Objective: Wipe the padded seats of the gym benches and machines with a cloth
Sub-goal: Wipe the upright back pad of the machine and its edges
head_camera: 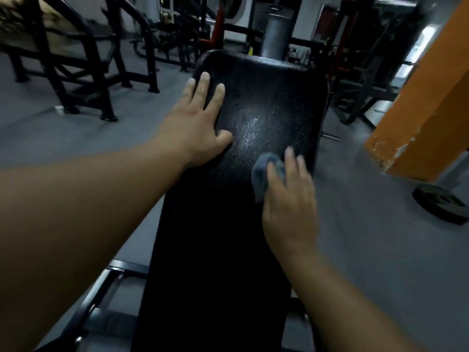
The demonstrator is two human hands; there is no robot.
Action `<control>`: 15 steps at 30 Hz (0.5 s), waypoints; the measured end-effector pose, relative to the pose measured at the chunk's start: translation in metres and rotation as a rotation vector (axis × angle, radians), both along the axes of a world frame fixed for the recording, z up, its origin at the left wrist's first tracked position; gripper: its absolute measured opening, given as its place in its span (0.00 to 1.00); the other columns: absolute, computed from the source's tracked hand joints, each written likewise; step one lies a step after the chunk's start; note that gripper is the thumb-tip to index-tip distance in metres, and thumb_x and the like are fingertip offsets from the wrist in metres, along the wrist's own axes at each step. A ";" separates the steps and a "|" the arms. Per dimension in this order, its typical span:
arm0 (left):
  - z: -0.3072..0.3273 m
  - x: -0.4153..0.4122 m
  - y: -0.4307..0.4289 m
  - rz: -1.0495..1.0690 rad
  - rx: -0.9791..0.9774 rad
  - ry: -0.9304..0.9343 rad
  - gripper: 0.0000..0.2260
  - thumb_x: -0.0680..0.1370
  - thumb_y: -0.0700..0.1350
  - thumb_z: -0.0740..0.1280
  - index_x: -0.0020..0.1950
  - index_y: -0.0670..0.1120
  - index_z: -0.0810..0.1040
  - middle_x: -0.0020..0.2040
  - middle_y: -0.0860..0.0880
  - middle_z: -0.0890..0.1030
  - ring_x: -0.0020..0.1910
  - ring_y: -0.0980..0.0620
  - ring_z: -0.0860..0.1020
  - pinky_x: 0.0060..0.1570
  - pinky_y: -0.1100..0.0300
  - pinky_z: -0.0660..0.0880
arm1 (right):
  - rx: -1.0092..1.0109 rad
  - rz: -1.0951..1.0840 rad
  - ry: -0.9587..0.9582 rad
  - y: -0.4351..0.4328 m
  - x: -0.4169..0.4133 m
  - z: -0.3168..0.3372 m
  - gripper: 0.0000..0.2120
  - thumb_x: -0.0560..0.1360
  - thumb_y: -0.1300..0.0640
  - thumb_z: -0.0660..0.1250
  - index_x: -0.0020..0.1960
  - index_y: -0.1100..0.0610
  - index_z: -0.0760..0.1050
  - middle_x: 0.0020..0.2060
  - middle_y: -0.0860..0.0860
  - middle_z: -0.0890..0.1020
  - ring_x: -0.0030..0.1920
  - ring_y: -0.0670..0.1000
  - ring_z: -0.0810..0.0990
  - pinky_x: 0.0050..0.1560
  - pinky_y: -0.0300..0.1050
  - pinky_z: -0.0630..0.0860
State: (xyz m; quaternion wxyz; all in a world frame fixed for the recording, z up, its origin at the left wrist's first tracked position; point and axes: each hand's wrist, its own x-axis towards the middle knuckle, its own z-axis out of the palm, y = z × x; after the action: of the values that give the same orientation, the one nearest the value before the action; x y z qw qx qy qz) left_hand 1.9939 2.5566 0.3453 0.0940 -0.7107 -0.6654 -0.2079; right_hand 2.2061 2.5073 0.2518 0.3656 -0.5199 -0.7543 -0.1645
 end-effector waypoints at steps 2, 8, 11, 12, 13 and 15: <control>-0.002 0.003 -0.001 -0.007 0.007 0.014 0.38 0.78 0.59 0.59 0.82 0.52 0.43 0.81 0.47 0.39 0.80 0.46 0.39 0.78 0.46 0.50 | 0.018 -0.027 0.040 0.009 -0.027 0.009 0.24 0.76 0.63 0.64 0.72 0.60 0.71 0.76 0.60 0.65 0.77 0.63 0.61 0.75 0.60 0.59; -0.019 0.008 -0.017 -0.027 0.085 0.008 0.31 0.80 0.55 0.55 0.81 0.48 0.54 0.82 0.41 0.49 0.80 0.41 0.49 0.77 0.46 0.54 | 0.073 0.203 -0.210 -0.001 -0.016 -0.014 0.21 0.76 0.63 0.59 0.67 0.60 0.77 0.73 0.58 0.72 0.72 0.61 0.71 0.71 0.57 0.66; -0.086 0.014 -0.069 -0.177 0.227 0.082 0.26 0.80 0.53 0.57 0.77 0.46 0.68 0.78 0.40 0.62 0.76 0.38 0.62 0.72 0.43 0.65 | 0.114 -0.043 -0.035 0.030 -0.003 0.032 0.14 0.77 0.63 0.64 0.62 0.61 0.78 0.69 0.62 0.73 0.67 0.64 0.70 0.63 0.61 0.71; -0.105 0.012 -0.083 -0.187 0.240 0.081 0.25 0.80 0.53 0.58 0.76 0.46 0.68 0.78 0.41 0.63 0.76 0.39 0.62 0.72 0.44 0.65 | 0.110 -0.108 0.018 0.036 -0.009 0.042 0.14 0.77 0.62 0.65 0.62 0.60 0.78 0.66 0.61 0.73 0.64 0.63 0.69 0.61 0.61 0.71; -0.119 0.009 -0.091 -0.177 0.240 0.059 0.25 0.80 0.53 0.58 0.76 0.46 0.68 0.78 0.42 0.63 0.77 0.41 0.62 0.72 0.44 0.65 | 0.126 -0.106 0.028 0.036 -0.019 0.043 0.15 0.76 0.62 0.66 0.63 0.59 0.78 0.64 0.60 0.74 0.60 0.62 0.69 0.58 0.61 0.72; -0.136 0.005 -0.093 -0.143 0.252 0.038 0.26 0.80 0.54 0.58 0.76 0.46 0.68 0.79 0.42 0.63 0.77 0.41 0.62 0.71 0.43 0.66 | 0.156 0.031 -0.090 0.016 -0.031 0.013 0.15 0.76 0.62 0.64 0.62 0.60 0.79 0.59 0.60 0.77 0.55 0.62 0.72 0.54 0.58 0.74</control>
State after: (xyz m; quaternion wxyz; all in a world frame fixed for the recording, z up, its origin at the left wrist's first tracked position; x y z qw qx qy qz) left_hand 1.9986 2.4640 0.2095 0.1800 -0.7427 -0.5799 -0.2824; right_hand 2.1749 2.5231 0.2653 0.3733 -0.4703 -0.7627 -0.2403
